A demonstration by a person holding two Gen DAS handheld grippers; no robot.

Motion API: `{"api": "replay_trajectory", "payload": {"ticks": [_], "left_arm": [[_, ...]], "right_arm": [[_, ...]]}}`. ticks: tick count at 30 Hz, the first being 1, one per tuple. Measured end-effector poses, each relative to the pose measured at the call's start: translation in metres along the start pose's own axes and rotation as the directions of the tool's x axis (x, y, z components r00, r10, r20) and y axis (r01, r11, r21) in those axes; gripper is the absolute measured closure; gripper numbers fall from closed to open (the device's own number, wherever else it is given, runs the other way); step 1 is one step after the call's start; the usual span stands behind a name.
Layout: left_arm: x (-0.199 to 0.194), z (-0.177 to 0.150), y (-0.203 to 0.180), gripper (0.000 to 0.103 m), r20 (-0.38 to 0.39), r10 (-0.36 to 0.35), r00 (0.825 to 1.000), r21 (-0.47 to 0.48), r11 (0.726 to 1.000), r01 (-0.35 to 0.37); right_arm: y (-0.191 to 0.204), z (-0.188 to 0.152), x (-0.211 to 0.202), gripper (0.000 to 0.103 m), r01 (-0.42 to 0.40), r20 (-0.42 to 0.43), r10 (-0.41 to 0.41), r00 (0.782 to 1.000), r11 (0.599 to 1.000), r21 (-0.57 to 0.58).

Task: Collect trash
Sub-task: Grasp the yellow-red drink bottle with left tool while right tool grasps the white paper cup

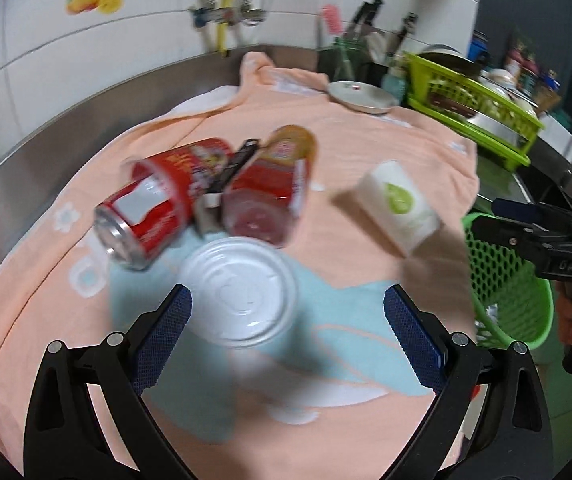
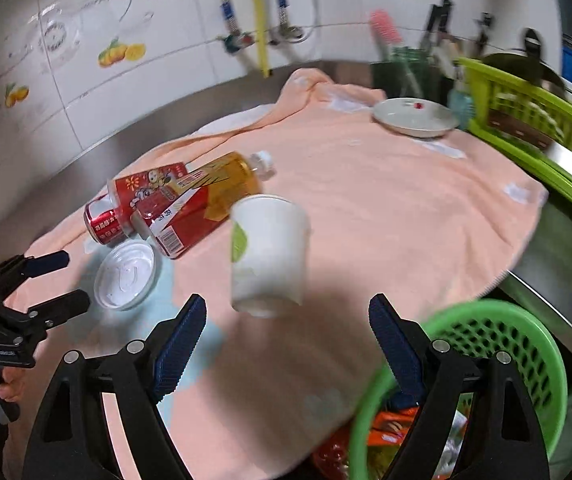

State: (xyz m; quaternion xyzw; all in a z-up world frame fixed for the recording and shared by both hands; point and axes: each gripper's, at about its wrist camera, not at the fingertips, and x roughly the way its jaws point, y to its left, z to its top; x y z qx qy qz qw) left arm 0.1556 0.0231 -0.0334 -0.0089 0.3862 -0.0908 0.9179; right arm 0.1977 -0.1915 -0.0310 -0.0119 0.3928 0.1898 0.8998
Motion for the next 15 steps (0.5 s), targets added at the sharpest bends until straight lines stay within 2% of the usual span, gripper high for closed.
{"api": "replay_trajectory", "payload": {"ticks": [4,10,15], "left_arm": [[0.003,0.003,0.013,0.008,0.002,0.013,1.000,-0.006,1.000,-0.013],[0.017,0.025,0.012,0.008,0.008,0.010,1.000,0.013,1.000,-0.010],[0.036,0.050,0.006,0.009,0.005,0.007,1.000,0.052,0.999,-0.008]], "right_arm": [[0.012,0.013,0.031,0.024,0.016,-0.036,-0.017,0.999,0.999,-0.034],[0.012,0.028,0.067,0.026,0.018,-0.077,-0.020,0.997,1.000,-0.020],[0.008,0.034,0.090,0.037,0.009,-0.117,-0.010,0.993,1.000,-0.011]]}}
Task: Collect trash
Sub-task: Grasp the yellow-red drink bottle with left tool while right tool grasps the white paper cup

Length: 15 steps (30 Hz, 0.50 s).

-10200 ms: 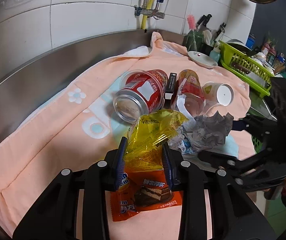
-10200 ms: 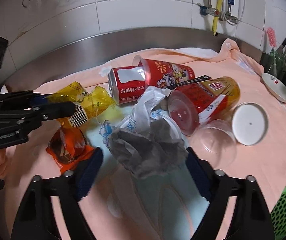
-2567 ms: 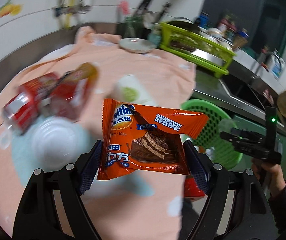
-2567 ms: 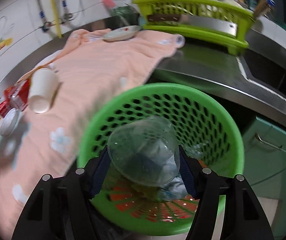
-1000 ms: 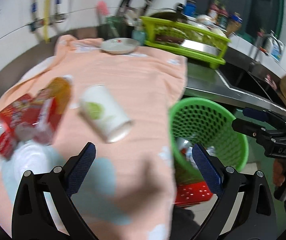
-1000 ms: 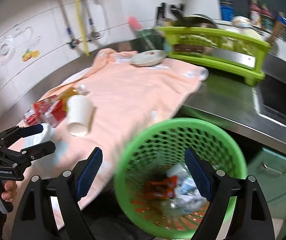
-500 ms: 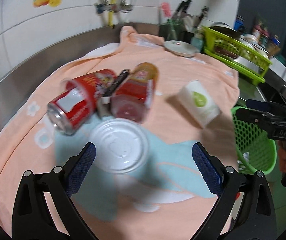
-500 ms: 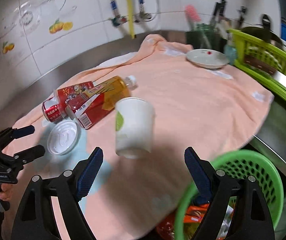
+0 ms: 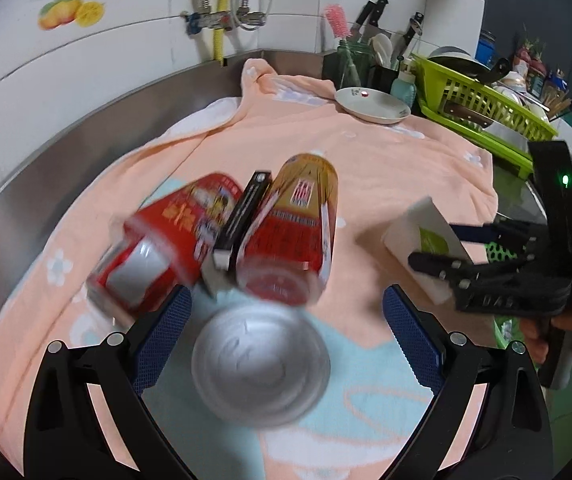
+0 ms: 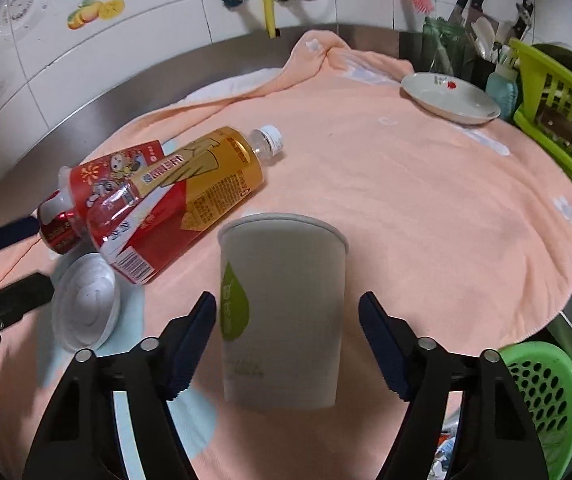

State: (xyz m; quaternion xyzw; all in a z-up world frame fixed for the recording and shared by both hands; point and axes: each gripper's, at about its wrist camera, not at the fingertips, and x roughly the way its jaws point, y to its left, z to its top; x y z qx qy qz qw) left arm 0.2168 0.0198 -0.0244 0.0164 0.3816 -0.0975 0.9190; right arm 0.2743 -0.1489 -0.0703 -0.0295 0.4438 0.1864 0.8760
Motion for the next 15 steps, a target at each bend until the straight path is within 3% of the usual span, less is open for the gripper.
{"api": "replay_trajectory", "payload": {"ticks": [1,8,15], "left_arm": [[0.002,0.005,-0.001,0.009,0.001,-0.003,1.000,0.006,1.000,0.003],[0.028,0.040,-0.016,0.009,-0.011,-0.001,1.000,0.094,0.996,0.002],[0.067,0.057,-0.033,0.014,-0.082,0.018,0.996,0.178,0.984,-0.003]], "right_arm": [[-0.001,0.000,0.003,0.041,-0.007,-0.007,0.007,1.000,1.000,0.003],[-0.007,-0.007,-0.009,0.043,-0.020,0.013,0.020,1.000,1.000,-0.002],[-0.033,-0.027,-0.044,0.043,0.012,0.055,-0.013,0.998,1.000,0.013]]}}
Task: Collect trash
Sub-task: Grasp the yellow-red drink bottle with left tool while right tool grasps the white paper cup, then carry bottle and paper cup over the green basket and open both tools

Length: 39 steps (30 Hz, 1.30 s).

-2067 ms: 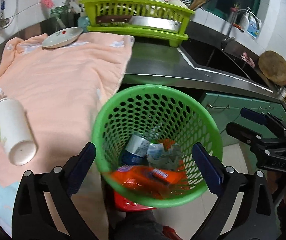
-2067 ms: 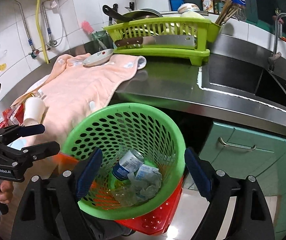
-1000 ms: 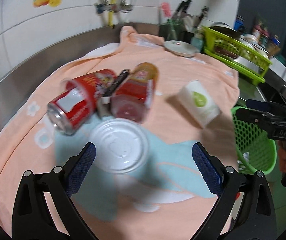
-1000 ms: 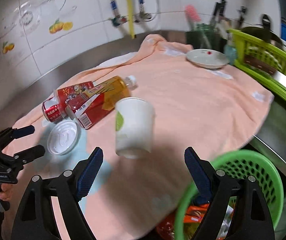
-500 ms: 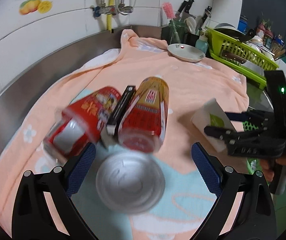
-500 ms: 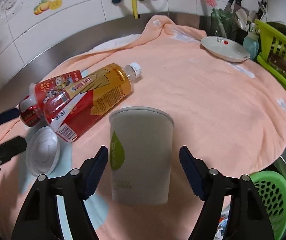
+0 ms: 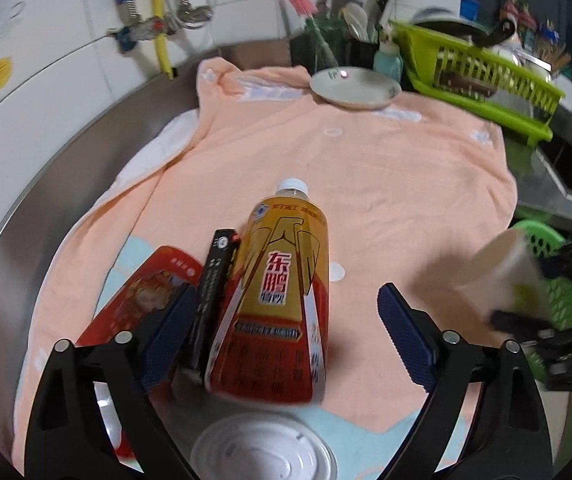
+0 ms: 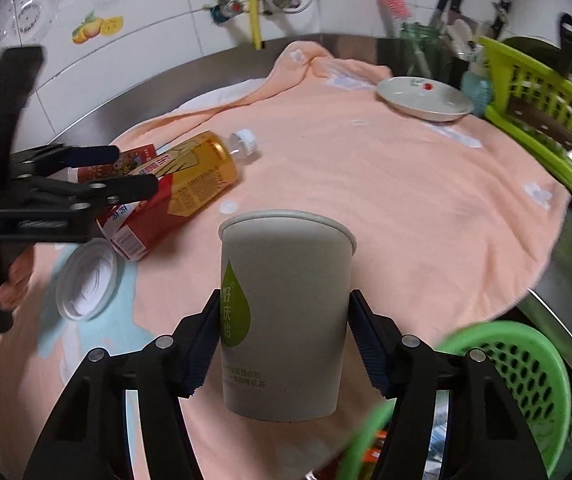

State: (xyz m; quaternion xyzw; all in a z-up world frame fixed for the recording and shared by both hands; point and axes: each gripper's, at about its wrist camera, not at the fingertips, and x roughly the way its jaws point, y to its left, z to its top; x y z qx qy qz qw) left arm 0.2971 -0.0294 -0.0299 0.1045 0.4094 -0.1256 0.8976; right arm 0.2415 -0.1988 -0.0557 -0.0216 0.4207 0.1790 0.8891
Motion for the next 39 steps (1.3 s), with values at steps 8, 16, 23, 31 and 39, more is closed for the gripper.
{"api": "replay_trajectory", "payload": {"ticks": [8,16,23,31,39], "left_arm": [[0.029,0.006,-0.005,0.024,-0.068,0.011,0.998,0.042,0.999,-0.008],[0.052,0.009,-0.003,0.026,-0.123,0.017,0.992,0.051,0.999,-0.011],[0.057,0.008,-0.013,0.036,-0.104,0.032,0.994,0.051,0.998,-0.027],[0.036,0.003,-0.036,0.036,-0.044,0.014,0.999,0.053,0.999,-0.012],[0.000,-0.001,-0.071,0.037,0.032,-0.028,0.999,0.093,0.995,0.025]], "right_arm": [[-0.035,-0.025,-0.036,0.043,0.048,0.018,-0.048,0.999,0.998,0.027],[-0.081,-0.063,-0.048,0.043,0.121,-0.026,-0.119,0.993,0.987,0.107],[-0.116,-0.104,-0.040,0.043,0.194,-0.126,-0.174,0.977,0.966,0.172],[-0.135,-0.136,-0.028,0.043,0.265,-0.220,-0.222,0.950,0.945,0.194],[-0.143,-0.152,-0.028,0.036,0.278,-0.250,-0.221,0.943,0.935,0.222]]}}
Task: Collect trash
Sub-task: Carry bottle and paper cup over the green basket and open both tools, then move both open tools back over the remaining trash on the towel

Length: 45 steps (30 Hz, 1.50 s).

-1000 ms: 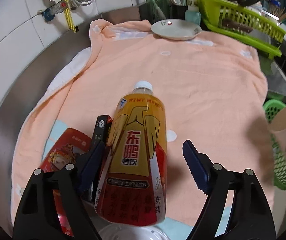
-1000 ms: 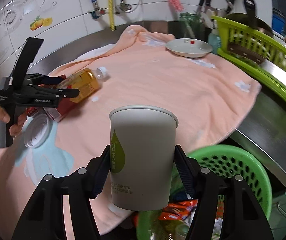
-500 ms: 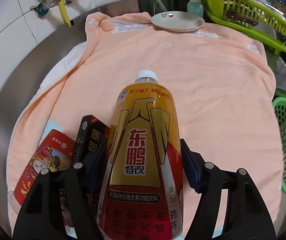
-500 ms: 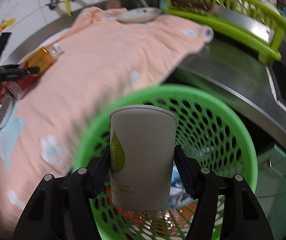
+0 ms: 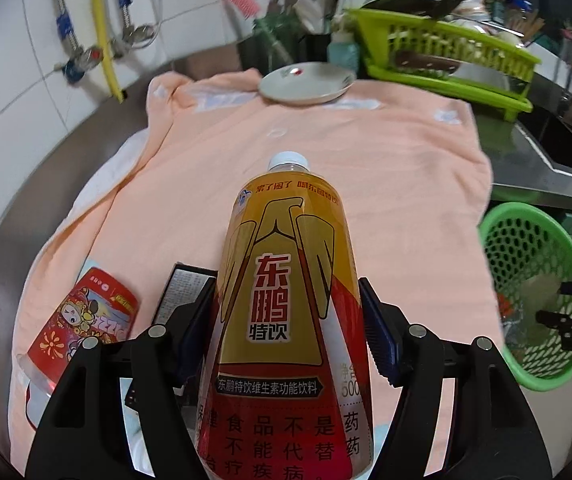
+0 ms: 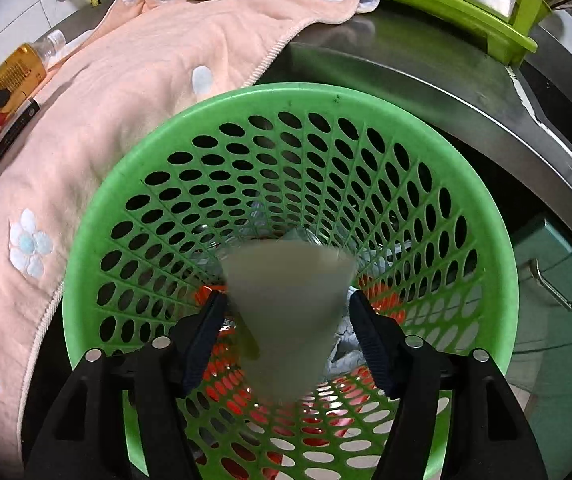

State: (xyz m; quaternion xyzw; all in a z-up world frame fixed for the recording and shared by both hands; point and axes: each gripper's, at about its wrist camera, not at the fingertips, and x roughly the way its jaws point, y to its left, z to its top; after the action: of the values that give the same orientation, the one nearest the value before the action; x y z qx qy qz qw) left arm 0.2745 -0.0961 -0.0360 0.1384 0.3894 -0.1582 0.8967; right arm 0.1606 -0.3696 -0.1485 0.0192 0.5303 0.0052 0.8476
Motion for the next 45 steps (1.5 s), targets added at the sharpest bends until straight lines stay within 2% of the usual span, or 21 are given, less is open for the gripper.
{"api": "replay_trajectory", "payload": {"ticks": [5,9,17,20,30,35,39,45], "left_arm": [[-0.012,0.002,-0.014,0.037,0.023,-0.027,0.999,0.006,1.000,0.027],[-0.022,0.005,-0.022,0.037,0.037,-0.079,0.996,-0.007,0.997,0.080],[-0.038,0.008,-0.049,0.037,0.062,-0.230,0.971,-0.018,0.973,0.232],[-0.040,0.011,-0.071,0.037,0.064,-0.257,0.964,0.001,0.966,0.257],[-0.017,0.015,-0.181,0.036,-0.003,-0.378,0.926,0.089,0.922,0.377],[0.003,0.014,-0.226,0.036,-0.053,-0.429,0.902,0.082,0.898,0.432],[0.018,0.005,-0.253,0.035,-0.105,-0.454,0.885,0.066,0.885,0.462],[0.028,-0.008,-0.263,0.029,-0.134,-0.468,0.874,0.043,0.878,0.477]], "right_arm": [[-0.002,-0.007,-0.013,0.031,0.002,0.031,-0.002,1.000,1.000,0.006],[-0.011,-0.015,-0.028,0.030,0.004,0.055,-0.005,0.998,1.000,0.015],[-0.024,-0.018,-0.049,0.030,0.004,0.096,-0.008,0.995,0.999,0.042],[-0.027,-0.017,-0.056,0.030,0.002,0.120,-0.008,0.993,0.999,0.050],[-0.052,-0.031,-0.105,0.028,0.014,0.225,-0.033,0.974,0.996,0.083],[-0.063,-0.040,-0.120,0.028,0.042,0.256,-0.065,0.965,0.995,0.095],[-0.073,-0.049,-0.127,0.028,0.046,0.268,-0.076,0.960,0.992,0.119],[-0.084,-0.056,-0.131,0.028,0.037,0.276,-0.076,0.958,0.989,0.144]]}}
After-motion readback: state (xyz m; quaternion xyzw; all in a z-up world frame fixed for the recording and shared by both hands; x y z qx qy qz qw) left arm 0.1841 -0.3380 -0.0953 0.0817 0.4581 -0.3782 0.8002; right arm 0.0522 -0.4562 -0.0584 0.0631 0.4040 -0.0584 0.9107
